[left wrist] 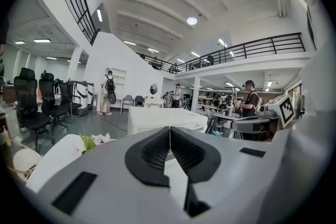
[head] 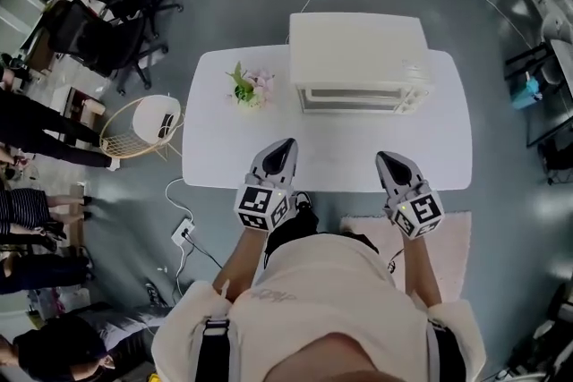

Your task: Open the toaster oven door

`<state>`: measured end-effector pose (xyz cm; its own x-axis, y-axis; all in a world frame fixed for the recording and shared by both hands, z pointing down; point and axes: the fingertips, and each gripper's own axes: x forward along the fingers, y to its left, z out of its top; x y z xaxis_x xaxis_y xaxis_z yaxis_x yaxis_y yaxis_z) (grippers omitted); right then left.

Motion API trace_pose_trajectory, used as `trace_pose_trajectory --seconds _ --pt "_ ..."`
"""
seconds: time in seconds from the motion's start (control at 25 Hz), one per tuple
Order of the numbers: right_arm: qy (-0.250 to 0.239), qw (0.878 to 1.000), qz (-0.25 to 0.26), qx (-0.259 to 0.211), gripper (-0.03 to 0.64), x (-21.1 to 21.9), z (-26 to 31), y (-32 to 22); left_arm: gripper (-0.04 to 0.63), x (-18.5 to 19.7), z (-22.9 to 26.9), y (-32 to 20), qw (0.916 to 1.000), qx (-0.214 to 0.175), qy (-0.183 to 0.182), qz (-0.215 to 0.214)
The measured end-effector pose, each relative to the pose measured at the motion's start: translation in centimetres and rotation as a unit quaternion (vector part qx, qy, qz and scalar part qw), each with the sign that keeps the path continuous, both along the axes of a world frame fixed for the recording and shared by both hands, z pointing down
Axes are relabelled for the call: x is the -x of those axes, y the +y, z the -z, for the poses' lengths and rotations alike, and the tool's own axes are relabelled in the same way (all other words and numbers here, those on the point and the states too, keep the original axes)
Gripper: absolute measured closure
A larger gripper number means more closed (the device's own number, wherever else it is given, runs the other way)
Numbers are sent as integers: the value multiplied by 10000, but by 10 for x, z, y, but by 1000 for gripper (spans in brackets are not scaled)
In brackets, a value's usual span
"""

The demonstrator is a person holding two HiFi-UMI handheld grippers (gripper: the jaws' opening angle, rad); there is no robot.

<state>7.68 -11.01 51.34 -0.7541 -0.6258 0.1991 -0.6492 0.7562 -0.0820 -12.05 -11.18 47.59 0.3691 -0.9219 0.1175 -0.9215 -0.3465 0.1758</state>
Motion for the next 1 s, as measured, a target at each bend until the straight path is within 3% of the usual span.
trace_pose_trajectory --seconds 0.4,0.64,1.0 --pt "320 9976 -582 -212 610 33 3 -73 574 38 -3 -60 9982 -65 160 -576" --pt "468 9943 -955 63 610 38 -4 -107 574 54 -7 -82 9972 34 228 -708" --pt "861 9912 -781 634 611 46 -33 -156 574 50 -8 -108 9976 222 176 -632"
